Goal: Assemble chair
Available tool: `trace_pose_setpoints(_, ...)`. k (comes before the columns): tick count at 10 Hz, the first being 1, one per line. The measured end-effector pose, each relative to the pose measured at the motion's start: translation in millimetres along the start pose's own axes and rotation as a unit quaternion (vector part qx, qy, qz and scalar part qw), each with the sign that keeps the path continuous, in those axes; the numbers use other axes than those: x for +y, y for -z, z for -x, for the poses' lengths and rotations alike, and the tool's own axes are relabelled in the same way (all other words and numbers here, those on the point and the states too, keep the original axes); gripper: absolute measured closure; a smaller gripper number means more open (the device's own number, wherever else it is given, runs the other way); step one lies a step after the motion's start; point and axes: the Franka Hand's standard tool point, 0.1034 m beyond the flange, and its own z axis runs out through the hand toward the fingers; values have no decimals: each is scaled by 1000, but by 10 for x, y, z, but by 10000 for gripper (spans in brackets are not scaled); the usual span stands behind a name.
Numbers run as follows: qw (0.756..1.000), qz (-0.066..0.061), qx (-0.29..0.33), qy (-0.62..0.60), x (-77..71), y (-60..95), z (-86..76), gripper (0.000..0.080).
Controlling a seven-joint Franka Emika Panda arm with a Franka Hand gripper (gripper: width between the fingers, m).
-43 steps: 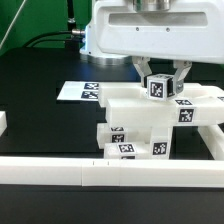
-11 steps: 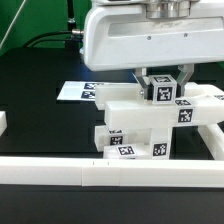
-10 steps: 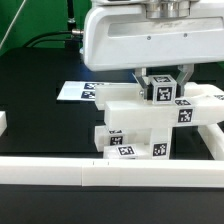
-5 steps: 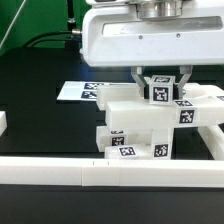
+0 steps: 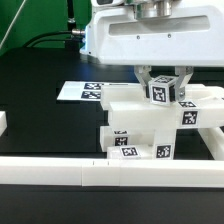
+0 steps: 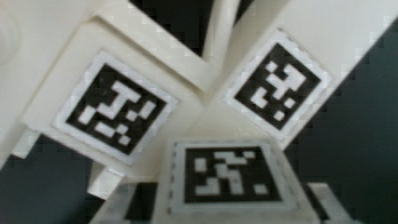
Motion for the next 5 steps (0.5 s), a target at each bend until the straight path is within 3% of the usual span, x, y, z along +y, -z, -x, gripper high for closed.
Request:
trace_pose_setpoints(1,1000,-2,-1,-22,0,0,0,533)
trace_pose_setpoints(3,985,-24,-9,-173,9,-6,-9,533)
trace_pose_setpoints(5,959,-26,-15,-281,-23,-12,-14,533)
